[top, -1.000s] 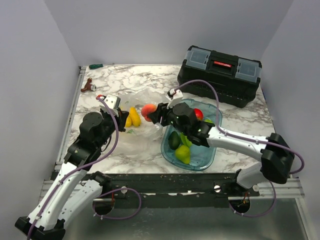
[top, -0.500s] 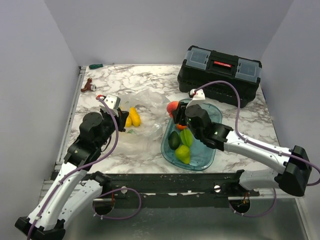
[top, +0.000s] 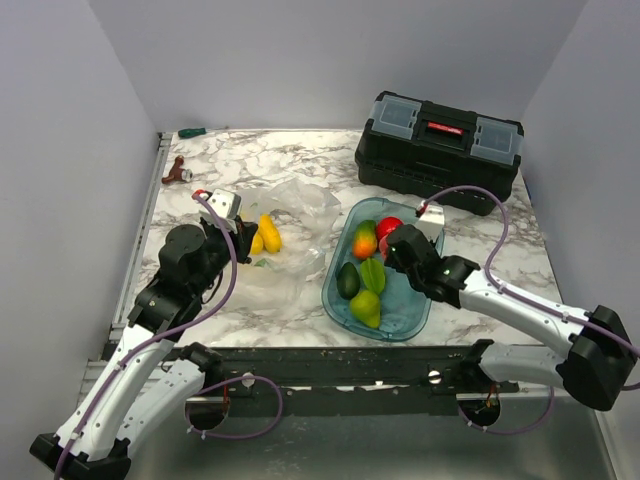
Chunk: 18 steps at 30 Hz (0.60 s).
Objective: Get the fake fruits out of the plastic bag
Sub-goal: Place the fake fruit in the bin.
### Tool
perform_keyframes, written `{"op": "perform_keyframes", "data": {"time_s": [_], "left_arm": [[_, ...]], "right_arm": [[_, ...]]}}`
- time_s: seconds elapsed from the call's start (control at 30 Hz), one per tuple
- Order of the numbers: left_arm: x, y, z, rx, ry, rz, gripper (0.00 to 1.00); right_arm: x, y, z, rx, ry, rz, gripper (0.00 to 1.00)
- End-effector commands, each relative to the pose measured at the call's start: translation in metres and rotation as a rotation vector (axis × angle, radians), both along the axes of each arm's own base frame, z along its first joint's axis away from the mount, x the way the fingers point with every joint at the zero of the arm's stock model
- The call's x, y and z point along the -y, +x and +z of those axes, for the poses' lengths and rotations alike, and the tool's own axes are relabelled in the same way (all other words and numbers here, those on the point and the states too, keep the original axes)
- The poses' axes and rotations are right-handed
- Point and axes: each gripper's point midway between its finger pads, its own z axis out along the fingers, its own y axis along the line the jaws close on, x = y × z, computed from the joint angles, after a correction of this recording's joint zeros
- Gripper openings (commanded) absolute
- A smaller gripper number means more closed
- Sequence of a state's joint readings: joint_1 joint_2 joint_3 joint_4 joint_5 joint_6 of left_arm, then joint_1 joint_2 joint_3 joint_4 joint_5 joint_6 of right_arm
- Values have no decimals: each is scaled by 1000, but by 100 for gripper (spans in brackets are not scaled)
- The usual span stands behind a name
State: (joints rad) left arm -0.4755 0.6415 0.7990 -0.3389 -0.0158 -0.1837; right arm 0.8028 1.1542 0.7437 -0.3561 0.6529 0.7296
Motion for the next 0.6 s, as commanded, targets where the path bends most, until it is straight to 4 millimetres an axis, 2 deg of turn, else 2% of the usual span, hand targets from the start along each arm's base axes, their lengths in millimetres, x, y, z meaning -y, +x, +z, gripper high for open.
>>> {"op": "perform_keyframes", "data": {"time_s": [0.0, 0.2, 0.33, 0.57], "left_arm": [[-1, -2, 0, -4, -2, 1, 0], [0, -2, 1, -1, -6, -2, 0], [1, -2, 0, -5, -5, -9, 0], [9, -4, -1, -16, -6, -53, 0]], "right_arm": [[11, -8, -23, -78, -1, -77, 4], [14, -14, -47, -142, -27, -100, 10], [13, -15, -58, -169, -50, -96, 18], [10, -13, -64, -187, -70, -78, 46]]}}
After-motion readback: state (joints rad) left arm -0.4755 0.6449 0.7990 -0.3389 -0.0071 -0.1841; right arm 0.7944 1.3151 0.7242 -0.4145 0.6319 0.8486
